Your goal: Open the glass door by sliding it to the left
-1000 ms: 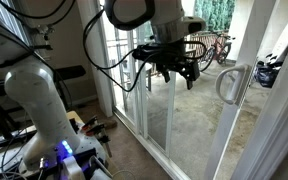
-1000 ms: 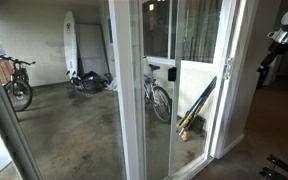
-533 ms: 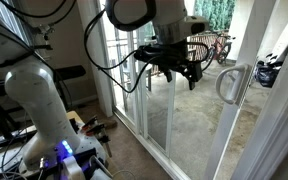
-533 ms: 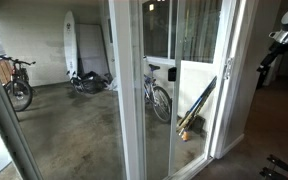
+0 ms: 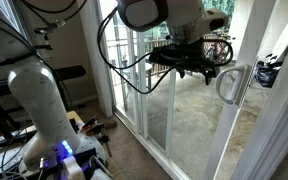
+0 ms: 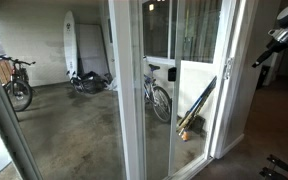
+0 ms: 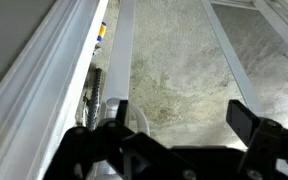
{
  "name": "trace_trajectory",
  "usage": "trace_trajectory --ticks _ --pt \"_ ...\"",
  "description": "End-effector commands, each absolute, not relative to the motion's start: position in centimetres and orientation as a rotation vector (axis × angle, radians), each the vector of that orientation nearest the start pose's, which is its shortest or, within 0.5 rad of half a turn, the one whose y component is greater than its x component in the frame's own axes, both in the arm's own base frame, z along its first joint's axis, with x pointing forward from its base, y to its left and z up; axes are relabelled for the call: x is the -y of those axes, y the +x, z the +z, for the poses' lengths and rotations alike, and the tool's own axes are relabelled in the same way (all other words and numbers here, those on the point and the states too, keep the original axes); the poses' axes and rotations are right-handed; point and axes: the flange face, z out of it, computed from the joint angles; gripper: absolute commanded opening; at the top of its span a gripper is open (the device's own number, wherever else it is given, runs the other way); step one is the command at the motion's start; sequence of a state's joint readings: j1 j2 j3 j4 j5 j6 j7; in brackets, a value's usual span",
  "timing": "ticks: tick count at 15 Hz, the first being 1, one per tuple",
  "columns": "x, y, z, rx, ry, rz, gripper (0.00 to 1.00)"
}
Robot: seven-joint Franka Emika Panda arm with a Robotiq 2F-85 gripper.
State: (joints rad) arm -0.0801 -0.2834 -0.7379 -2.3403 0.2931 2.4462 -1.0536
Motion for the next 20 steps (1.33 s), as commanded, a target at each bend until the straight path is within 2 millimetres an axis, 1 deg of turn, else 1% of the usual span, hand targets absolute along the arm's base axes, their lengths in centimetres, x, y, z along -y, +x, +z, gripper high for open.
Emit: trace_trajectory --ticks 1,5,7,9,10,11,13,20 --pt "38.8 36.8 44.7 0.035 -3.032 -0.831 1.00" --pt "39.6 40.5 43.6 -0.065 -3.013 -0.855 1.00" --pt "40.4 41.7 42.7 -0.111 -3.024 -0.858 1.00" --pt "41.4 42.4 41.9 -0.154 -3.038 -0.875 1.00" --pt "41.9 42.7 41.6 -0.168 -3.046 -0.881 1.00" --pt "40.4 42.0 42.3 -0.169 -3.015 -0.856 1.00" --pt "40.4 42.5 41.6 -0.163 -3.022 -0.836 1.00" --pt "40.5 42.4 41.9 -0.164 -3.016 -0.849 1.00"
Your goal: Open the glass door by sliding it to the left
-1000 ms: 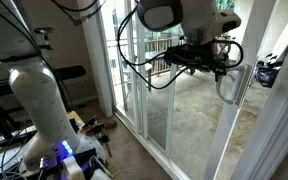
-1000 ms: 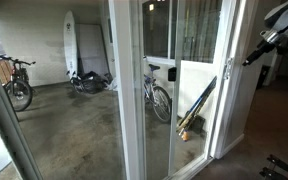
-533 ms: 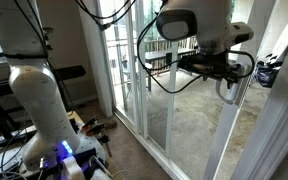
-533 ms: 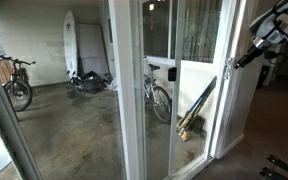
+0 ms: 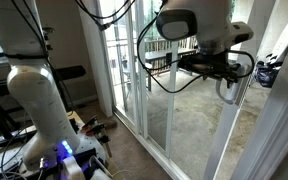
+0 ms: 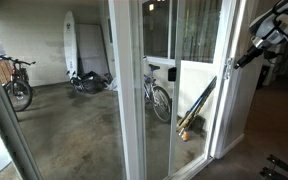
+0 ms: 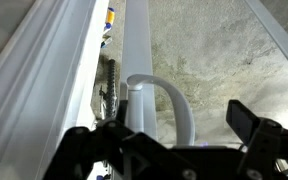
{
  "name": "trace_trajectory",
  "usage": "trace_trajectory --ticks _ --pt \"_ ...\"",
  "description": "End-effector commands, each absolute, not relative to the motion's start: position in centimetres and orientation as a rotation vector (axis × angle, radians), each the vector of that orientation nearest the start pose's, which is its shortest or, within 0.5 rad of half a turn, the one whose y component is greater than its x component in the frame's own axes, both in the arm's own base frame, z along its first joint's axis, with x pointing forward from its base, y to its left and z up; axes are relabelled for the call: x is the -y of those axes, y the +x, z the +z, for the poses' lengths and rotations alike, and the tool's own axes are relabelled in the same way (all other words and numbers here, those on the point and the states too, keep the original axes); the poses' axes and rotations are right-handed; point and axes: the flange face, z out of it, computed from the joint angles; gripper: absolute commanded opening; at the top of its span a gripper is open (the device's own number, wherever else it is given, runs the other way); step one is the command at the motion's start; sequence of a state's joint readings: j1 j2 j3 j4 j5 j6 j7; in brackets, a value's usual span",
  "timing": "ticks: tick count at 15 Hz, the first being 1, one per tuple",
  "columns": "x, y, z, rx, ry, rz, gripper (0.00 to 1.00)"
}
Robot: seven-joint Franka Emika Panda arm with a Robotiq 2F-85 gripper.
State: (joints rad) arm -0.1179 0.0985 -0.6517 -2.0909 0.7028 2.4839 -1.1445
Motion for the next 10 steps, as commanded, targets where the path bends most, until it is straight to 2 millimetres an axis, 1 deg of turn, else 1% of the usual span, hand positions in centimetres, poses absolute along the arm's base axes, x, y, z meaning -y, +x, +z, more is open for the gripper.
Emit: trace_trajectory --ticks 1,4,7,10 --pt "40.2 42.4 42.2 -0.115 -2.976 -0.904 1.00" --pt "40.5 42.8 41.9 -0.096 -2.916 -1.006 1.00" --pt "41.0 42.7 41.5 -0.038 -2.873 -1.105 1.00" --pt "42.1 42.3 40.0 0.010 -2.856 -1.166 1.00"
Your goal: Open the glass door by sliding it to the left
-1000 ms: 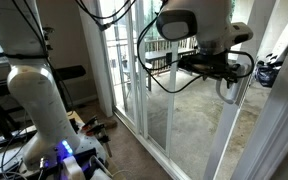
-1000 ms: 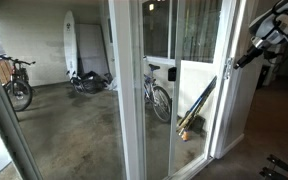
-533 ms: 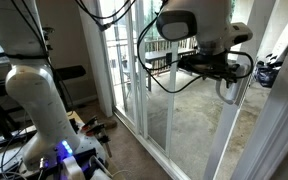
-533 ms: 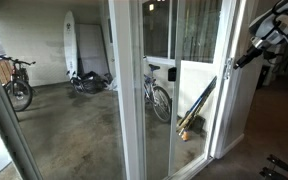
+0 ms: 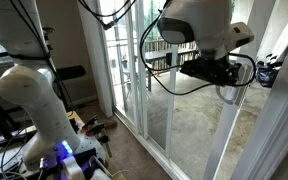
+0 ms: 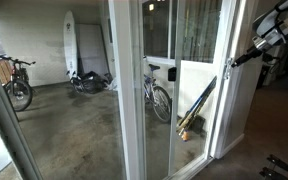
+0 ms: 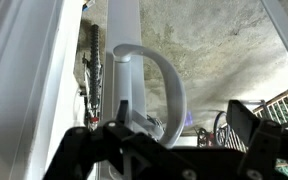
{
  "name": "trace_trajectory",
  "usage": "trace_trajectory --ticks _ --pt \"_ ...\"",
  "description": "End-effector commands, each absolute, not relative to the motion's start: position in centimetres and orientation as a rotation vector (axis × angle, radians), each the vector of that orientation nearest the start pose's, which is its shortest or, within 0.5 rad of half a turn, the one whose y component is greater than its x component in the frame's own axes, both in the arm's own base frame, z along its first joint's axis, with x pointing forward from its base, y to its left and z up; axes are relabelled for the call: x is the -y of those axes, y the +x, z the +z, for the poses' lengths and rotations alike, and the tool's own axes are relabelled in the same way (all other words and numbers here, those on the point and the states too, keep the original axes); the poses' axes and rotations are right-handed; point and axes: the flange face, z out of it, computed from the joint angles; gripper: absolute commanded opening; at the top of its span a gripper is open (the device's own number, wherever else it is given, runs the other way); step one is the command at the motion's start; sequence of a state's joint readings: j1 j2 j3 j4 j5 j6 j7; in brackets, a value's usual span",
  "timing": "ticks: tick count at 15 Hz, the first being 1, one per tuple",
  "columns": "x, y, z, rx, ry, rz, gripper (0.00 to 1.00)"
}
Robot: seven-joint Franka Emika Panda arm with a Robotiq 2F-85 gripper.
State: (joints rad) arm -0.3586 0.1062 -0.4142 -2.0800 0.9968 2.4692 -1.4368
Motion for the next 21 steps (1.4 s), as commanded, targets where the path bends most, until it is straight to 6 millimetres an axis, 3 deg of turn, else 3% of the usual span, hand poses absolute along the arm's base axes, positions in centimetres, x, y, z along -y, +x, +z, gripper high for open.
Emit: trace_trajectory --ticks 1,10,21 --pt "42.3 42.3 39.7 0.027 -2.848 -1.185 1.00" --pt "43.5 44.4 37.9 0.089 -2.826 -1.318 1.00" --pt "42.7 44.3 37.8 0.054 -2.834 -1.275 1.00"
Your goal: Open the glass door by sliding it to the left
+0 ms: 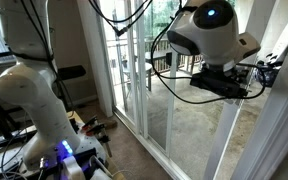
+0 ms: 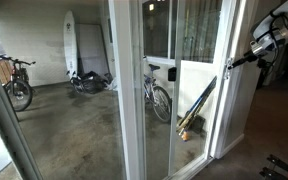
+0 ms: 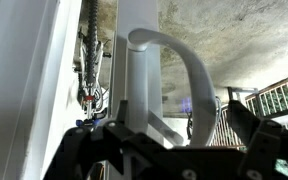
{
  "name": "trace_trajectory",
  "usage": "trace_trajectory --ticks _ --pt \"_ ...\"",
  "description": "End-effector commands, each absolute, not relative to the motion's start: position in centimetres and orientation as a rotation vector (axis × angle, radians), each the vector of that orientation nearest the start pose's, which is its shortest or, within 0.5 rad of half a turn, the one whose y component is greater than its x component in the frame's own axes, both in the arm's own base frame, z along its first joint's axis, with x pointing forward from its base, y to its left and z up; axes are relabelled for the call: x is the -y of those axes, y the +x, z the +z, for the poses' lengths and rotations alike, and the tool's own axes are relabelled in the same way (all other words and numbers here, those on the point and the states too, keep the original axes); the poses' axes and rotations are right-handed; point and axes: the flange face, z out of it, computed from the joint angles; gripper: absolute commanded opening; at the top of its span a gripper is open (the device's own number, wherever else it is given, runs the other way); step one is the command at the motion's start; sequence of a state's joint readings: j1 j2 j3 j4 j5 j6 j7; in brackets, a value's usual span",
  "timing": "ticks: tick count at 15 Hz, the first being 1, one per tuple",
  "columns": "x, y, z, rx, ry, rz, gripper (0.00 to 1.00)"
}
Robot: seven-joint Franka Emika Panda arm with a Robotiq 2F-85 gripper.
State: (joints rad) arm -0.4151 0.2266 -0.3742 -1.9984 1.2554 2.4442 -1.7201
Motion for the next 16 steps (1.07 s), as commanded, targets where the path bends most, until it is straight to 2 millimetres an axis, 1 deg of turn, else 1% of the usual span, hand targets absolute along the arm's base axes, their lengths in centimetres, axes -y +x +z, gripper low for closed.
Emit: trace_trajectory --ticks 1,8,13,16 --pt "42.1 44.8 37.3 0.076 -2.845 -1.281 1.00" --pt "38.6 46.7 34.6 0.233 -2.857 -1.260 1.00" --pt "35.7 46.6 33.0 0.333 -2.884 -1.258 1.00" --pt "34.6 46.7 32.9 0.356 -2.907 -1.289 1.00"
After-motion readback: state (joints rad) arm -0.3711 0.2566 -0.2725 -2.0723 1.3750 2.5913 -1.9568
